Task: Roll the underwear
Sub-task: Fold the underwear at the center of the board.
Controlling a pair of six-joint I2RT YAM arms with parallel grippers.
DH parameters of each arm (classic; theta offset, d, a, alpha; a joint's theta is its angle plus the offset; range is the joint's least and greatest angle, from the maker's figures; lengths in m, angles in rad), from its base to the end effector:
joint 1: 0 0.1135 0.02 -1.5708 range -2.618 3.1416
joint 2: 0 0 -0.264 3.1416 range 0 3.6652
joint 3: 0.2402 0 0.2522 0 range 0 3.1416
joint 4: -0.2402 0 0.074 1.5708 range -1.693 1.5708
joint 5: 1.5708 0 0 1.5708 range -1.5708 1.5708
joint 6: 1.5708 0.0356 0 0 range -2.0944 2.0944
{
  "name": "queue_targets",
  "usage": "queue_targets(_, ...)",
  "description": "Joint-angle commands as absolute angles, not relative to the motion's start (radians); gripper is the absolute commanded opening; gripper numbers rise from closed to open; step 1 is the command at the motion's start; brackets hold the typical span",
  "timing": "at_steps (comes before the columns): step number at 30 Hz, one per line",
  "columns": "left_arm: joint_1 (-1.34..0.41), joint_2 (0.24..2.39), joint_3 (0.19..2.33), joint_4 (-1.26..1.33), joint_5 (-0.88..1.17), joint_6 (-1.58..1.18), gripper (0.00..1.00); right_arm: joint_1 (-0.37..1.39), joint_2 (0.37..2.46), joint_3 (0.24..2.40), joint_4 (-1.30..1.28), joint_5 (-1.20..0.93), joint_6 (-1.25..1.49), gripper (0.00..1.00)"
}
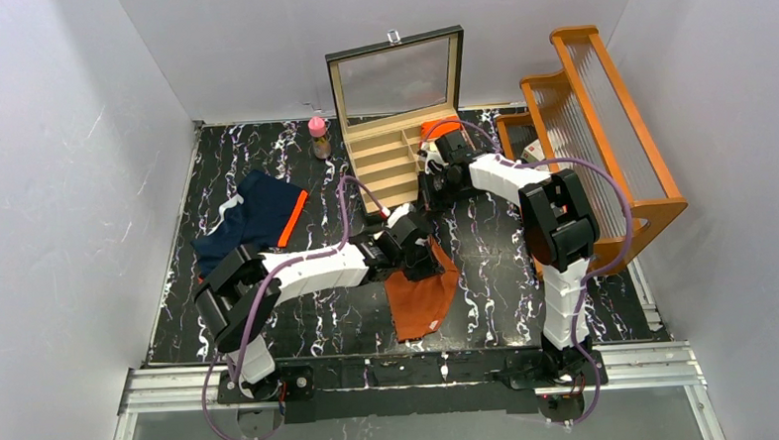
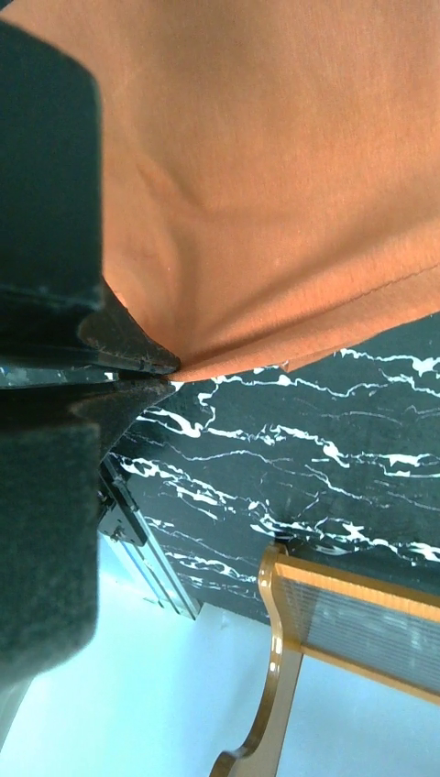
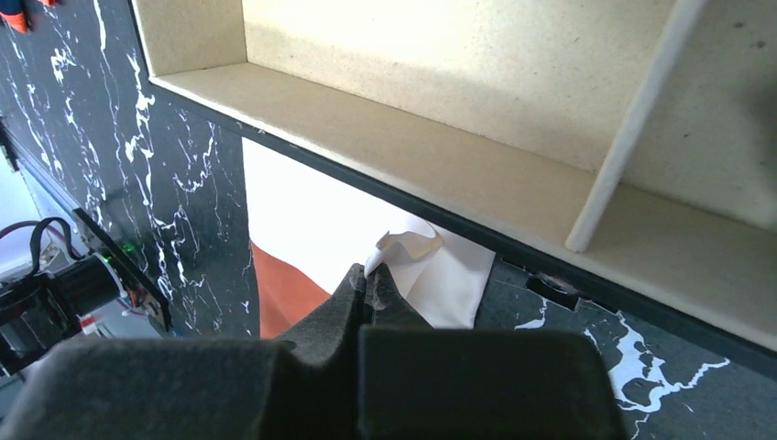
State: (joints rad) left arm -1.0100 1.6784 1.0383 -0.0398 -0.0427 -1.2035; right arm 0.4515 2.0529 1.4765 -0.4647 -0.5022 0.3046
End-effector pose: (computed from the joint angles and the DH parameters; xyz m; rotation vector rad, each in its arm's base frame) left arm 0.1959 -0.3090 0.2089 -0.2678 2.4943 -1.0471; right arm 0.3827 0.2046 0.1734 -0.3840 2.6692 0.9106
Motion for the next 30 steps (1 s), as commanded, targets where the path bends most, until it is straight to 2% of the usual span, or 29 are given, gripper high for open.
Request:
queue_targets(1, -1.015, 1.675, 1.059, -0.077, -0.053, -1.19, 0.0, 0.441, 2.012, 1.47, -0.4, -0.522, 0.285, 0.01)
queue_targets(8, -1.024, 1.492, 0.956, -0.141, -0.213, -1.213, 0.0, 0.464, 1.978, 1.496, -0.373, -0.681, 0.353, 0.01)
queue_targets(19, -1.022, 1.079, 0.766, -0.416, -0.439, -1.301, 0.0, 0.679, 2.102, 1.744, -0.413, -0.61, 0.452, 0.01)
queue_targets(25, -1.02, 0.83, 0.733, -0.696, -0.555, -1.362, 0.0, 0.784, 2.223, 1.917, -0.425, -0.574, 0.516, 0.01)
queue_targets(30, -1.019, 0.701, 0.714, -0.766, -0.587, -1.38, 0.0, 0.828, 2.302, 2.038, -0.461, -0.553, 0.53, 0.01)
